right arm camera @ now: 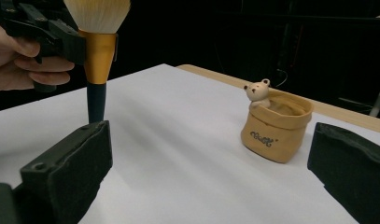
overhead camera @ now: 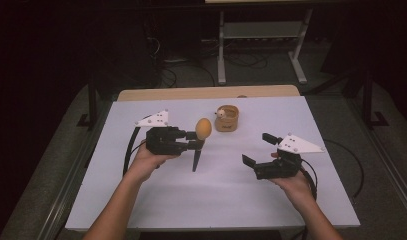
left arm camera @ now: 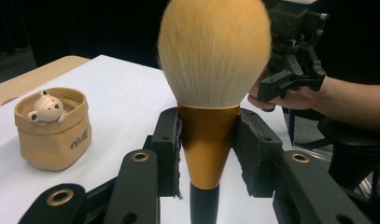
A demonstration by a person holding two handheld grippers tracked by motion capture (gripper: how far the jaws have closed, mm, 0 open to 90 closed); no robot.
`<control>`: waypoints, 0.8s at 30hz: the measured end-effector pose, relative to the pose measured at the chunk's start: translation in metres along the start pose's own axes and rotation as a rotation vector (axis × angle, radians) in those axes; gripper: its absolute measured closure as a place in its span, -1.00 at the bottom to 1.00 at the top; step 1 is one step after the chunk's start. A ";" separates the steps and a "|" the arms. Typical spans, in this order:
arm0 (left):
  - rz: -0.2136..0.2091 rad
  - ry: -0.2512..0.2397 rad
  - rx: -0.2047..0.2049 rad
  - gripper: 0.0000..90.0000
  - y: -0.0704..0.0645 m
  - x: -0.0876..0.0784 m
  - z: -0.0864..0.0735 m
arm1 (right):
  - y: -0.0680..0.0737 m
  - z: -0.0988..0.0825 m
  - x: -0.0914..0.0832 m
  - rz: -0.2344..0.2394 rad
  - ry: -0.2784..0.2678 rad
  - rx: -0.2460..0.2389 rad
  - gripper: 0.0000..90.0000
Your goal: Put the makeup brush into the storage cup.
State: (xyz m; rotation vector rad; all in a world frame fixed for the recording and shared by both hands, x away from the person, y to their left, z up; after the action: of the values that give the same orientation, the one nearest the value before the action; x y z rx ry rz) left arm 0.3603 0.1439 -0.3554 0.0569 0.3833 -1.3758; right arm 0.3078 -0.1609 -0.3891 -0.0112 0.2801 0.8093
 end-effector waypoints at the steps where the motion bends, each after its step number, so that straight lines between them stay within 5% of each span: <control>1: 0.000 0.000 0.000 0.39 0.000 0.000 0.000 | 0.000 0.001 0.002 0.004 -0.007 -0.008 -1.00; 24: -0.001 -0.017 0.005 0.39 -0.002 0.001 0.000 | 0.021 0.012 0.045 0.113 0.005 -0.016 -1.00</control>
State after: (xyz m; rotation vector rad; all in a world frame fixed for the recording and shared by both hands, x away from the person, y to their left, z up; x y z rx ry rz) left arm 0.3588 0.1424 -0.3551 0.0488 0.3663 -1.3774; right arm 0.3250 -0.1135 -0.3871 -0.0126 0.2814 0.9236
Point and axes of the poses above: each handheld gripper's, and its own axes: x roughly forward along the jaws, z roughly out of its top, y roughly to its left, the point moved 3 cm from there along x, roughly forward along the jaws, and after that the axes turned 1 degree about y, right-handed, at the moved point
